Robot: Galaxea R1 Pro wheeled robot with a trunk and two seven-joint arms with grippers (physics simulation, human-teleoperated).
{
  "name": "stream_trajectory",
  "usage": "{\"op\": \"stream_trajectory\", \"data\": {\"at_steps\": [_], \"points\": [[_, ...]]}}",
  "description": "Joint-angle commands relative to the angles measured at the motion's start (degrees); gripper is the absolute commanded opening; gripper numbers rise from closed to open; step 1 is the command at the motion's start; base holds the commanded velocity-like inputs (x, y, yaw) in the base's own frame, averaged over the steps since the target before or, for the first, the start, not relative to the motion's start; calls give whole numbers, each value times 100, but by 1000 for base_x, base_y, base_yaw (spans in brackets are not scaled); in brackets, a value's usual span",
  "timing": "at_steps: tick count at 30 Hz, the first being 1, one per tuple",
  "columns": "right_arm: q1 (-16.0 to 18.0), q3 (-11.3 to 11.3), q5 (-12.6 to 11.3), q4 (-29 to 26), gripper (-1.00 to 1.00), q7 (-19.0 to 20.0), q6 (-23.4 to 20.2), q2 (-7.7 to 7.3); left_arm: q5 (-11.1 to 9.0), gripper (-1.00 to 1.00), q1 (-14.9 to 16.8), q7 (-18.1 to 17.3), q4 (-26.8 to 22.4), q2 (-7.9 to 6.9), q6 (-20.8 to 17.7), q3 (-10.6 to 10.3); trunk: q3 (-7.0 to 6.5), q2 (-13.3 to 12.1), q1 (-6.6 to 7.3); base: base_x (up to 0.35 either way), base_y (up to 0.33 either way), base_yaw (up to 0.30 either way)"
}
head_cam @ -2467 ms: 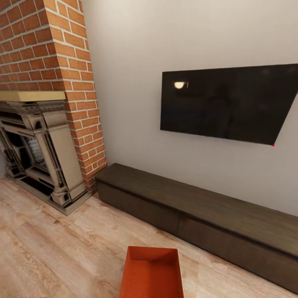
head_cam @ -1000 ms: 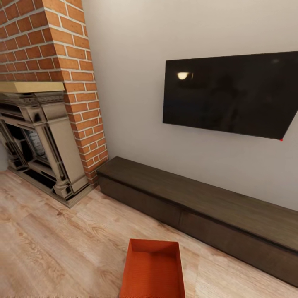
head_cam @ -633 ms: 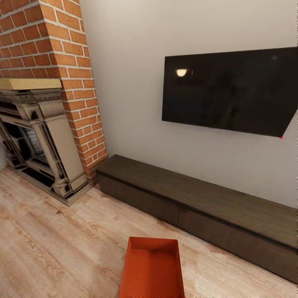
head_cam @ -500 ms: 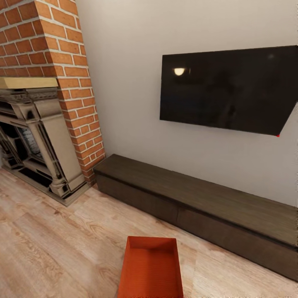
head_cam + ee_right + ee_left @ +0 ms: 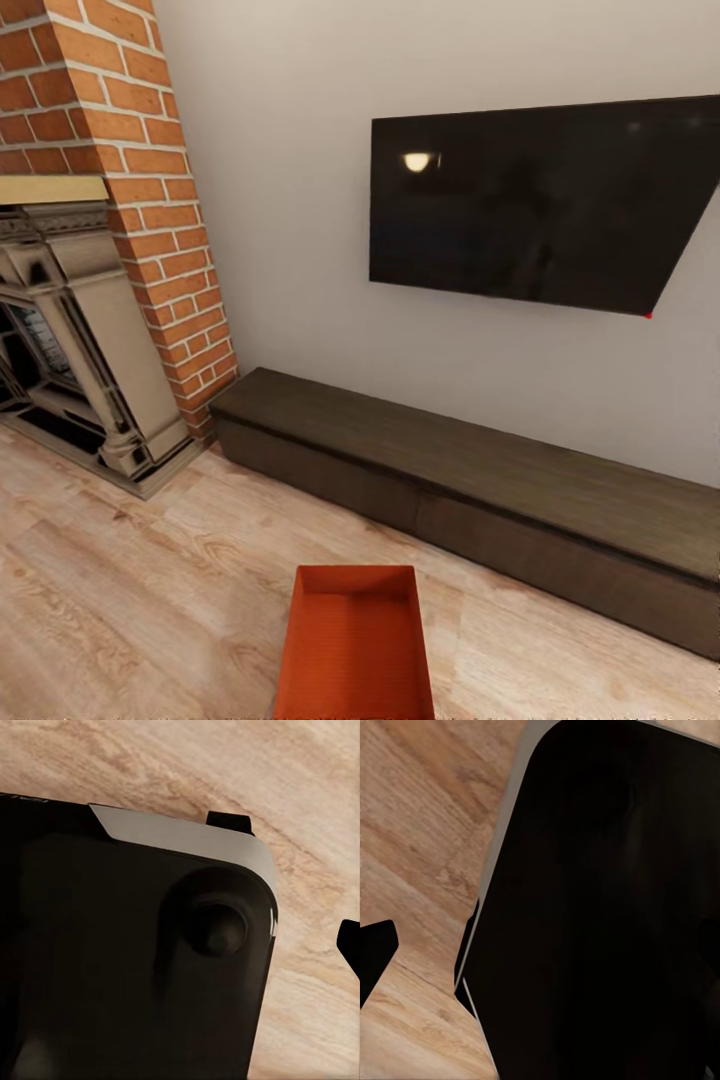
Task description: Move the two storage containers from the living room to the garage. In the garage, place one container on the floor and stack the other container on top of it (either order is fine).
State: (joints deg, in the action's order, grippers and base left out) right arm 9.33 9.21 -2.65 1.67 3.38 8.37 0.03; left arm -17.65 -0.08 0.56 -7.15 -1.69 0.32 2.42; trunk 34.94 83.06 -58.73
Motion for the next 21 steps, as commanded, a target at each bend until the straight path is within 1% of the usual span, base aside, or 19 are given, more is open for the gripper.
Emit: {"op": "stream_trajectory", "data": {"at_steps": [1, 21], "points": [[7, 35, -24, 18, 100, 15, 40, -1, -11, 100, -1, 6, -6, 2, 3, 20, 14, 2, 0, 0, 0, -21], [7, 37, -16, 18, 100, 14, 59, -19, -11, 100, -1, 6, -6, 2, 3, 21, 200, 2, 0, 0, 0, -2]]}}
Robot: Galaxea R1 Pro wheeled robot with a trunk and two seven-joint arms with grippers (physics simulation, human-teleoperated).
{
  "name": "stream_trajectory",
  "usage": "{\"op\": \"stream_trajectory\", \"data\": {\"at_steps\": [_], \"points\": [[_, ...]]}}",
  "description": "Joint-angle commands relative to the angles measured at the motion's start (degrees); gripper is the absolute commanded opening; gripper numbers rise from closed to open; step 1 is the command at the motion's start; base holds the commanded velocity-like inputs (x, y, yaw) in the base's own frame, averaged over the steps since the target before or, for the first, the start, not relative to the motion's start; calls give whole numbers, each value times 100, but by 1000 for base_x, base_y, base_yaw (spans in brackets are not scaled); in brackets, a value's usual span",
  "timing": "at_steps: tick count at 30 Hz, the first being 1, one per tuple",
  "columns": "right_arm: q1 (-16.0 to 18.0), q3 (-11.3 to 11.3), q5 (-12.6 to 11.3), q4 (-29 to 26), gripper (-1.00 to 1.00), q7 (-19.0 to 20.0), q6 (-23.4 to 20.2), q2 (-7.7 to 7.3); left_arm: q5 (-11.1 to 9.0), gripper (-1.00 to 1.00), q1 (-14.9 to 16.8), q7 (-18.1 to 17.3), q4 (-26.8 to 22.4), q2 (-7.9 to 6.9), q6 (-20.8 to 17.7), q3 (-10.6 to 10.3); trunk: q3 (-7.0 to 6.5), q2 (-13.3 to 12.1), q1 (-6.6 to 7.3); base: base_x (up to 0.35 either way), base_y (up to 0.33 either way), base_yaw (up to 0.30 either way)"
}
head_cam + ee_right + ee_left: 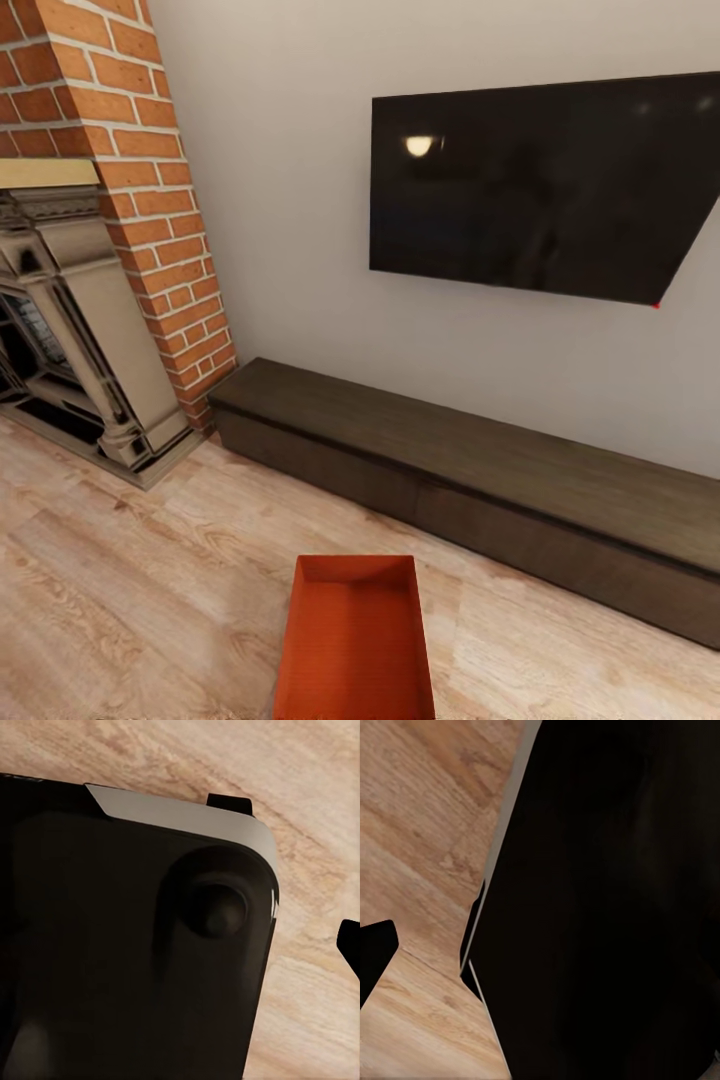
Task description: Move the two storage containers from the living room to the garage. In the garage, place one container on the floor and stack the other container on top of it (either order is fine).
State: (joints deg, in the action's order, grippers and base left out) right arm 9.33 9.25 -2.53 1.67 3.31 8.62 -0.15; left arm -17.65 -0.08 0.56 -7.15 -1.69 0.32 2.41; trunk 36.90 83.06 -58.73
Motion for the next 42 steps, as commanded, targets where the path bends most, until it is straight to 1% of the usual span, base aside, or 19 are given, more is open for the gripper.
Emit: {"op": "stream_trajectory", "data": {"at_steps": [1, 42], "points": [[7, 33, -28, 18, 100, 21, 35, -1, -11, 100, -1, 6, -6, 2, 2, 22, 14, 2, 0, 0, 0, 0], [7, 24, -32, 18, 100, 21, 35, -3, -11, 100, -1, 6, -9, 2, 3, 22, 395, 2, 0, 0, 0, 0]]}}
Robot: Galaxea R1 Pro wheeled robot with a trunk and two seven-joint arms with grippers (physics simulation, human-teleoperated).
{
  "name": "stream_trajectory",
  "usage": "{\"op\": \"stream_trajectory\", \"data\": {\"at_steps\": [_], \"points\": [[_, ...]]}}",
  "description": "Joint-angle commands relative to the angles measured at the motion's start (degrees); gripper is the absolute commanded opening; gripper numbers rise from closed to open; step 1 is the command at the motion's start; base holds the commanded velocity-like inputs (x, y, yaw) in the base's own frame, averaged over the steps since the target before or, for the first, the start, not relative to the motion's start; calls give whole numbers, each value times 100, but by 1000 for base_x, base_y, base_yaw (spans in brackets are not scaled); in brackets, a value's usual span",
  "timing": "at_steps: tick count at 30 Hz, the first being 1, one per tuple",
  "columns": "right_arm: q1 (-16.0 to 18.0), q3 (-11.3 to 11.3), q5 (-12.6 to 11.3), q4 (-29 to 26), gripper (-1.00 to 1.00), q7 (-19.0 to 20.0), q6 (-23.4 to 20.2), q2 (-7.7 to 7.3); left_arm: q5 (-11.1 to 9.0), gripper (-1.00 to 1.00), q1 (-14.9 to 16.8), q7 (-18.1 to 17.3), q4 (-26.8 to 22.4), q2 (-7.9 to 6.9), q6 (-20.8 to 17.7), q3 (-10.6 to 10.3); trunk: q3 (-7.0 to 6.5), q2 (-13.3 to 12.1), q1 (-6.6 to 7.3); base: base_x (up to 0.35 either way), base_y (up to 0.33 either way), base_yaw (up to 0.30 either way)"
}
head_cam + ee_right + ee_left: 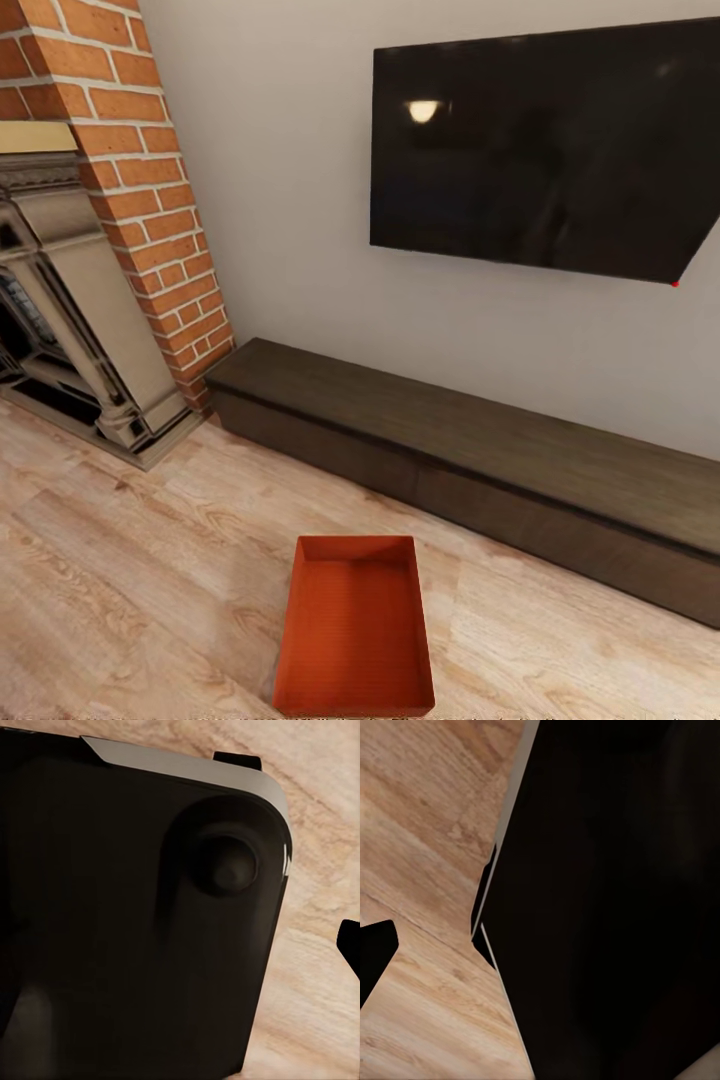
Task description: Move the two storage containers from the living room to the garage. In the garage, place one container on the floor and stack the other container on top of it (either order is fine).
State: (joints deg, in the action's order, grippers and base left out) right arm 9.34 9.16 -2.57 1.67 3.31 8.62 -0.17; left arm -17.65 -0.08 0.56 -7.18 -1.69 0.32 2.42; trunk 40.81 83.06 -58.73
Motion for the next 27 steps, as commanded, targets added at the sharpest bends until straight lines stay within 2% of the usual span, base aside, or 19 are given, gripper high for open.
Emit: {"op": "stream_trajectory", "data": {"at_steps": [1, 27], "points": [[7, 33, -27, 18, 100, 21, 35, -1, -10, 100, -1, 6, -7, 2, 3, 22, 13, 2, 0, 0, 0, 0], [7, 38, -32, 18, 100, 21, 35, 1, -1, 100, -1, 6, -20, 2, 4, 23, 255, 2, 0, 20, 40, 0]]}}
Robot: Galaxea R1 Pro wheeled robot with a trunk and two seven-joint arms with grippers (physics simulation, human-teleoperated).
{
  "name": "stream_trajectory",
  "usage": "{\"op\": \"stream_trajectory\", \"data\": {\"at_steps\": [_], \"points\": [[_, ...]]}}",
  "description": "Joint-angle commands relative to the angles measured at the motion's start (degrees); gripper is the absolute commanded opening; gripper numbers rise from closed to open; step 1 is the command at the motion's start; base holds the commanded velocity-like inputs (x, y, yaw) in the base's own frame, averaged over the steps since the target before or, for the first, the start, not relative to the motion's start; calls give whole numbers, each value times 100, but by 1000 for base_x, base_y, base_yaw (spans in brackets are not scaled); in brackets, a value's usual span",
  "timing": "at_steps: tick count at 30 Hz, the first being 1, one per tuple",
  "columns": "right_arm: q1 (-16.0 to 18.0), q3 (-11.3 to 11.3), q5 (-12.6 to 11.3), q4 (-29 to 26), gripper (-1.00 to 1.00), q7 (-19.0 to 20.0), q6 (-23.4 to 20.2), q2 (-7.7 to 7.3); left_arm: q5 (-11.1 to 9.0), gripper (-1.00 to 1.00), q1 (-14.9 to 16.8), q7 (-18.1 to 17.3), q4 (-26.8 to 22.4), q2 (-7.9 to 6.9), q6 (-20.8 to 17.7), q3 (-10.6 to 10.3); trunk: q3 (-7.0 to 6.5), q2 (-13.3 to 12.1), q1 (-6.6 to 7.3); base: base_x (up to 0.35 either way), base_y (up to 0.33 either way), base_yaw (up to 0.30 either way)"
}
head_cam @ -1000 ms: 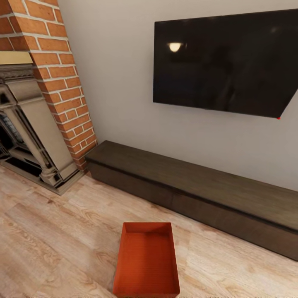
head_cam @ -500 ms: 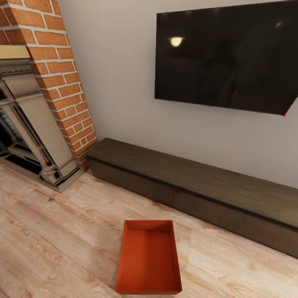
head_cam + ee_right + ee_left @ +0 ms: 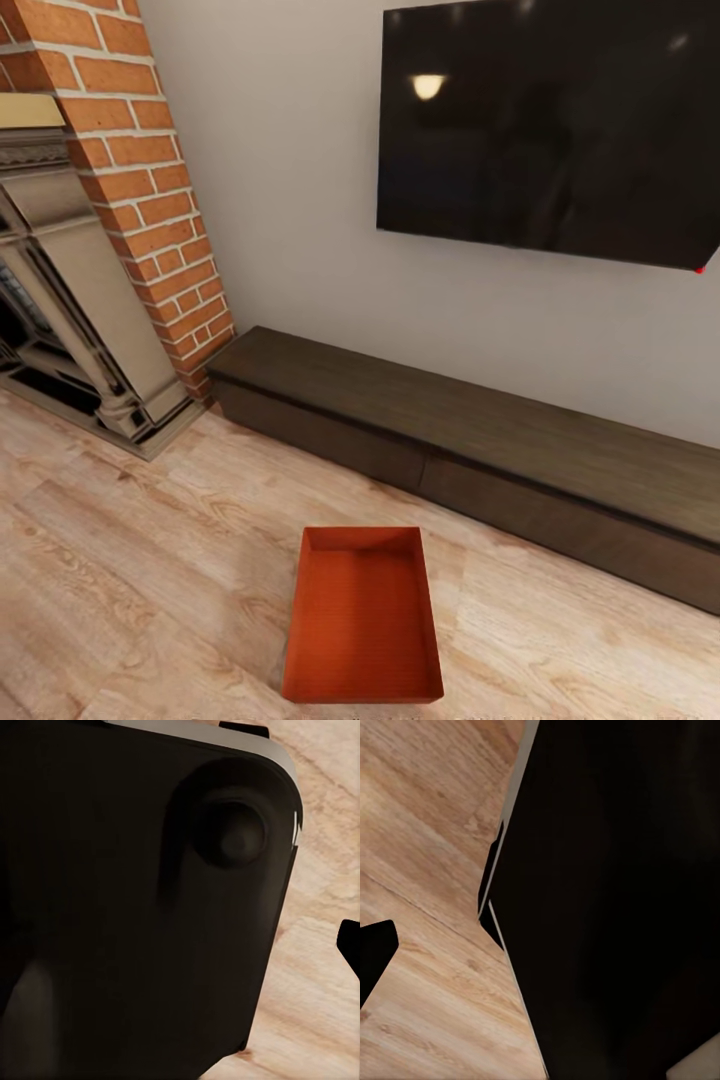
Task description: Move the two storage containers from the living room to the garage. In the garage, place one container on the floor and stack the other container on top of it (either order is fine).
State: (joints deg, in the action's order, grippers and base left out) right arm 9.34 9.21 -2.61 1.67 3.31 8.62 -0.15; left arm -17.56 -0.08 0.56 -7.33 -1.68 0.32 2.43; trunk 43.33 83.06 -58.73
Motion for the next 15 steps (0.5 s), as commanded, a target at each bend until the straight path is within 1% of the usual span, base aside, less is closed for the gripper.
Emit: {"op": "stream_trajectory", "data": {"at_steps": [1, 15], "points": [[7, 35, -29, 18, 100, 21, 35, 2, -10, 100, -1, 6, -5, 2, 3, 22, 13, 2, 0, 0, 0, -24], [7, 37, -20, 18, 100, 21, 35, 8, -10, 100, -1, 6, -5, 1, 3, 21, 143, 2, 0, 0, 0, -70]]}}
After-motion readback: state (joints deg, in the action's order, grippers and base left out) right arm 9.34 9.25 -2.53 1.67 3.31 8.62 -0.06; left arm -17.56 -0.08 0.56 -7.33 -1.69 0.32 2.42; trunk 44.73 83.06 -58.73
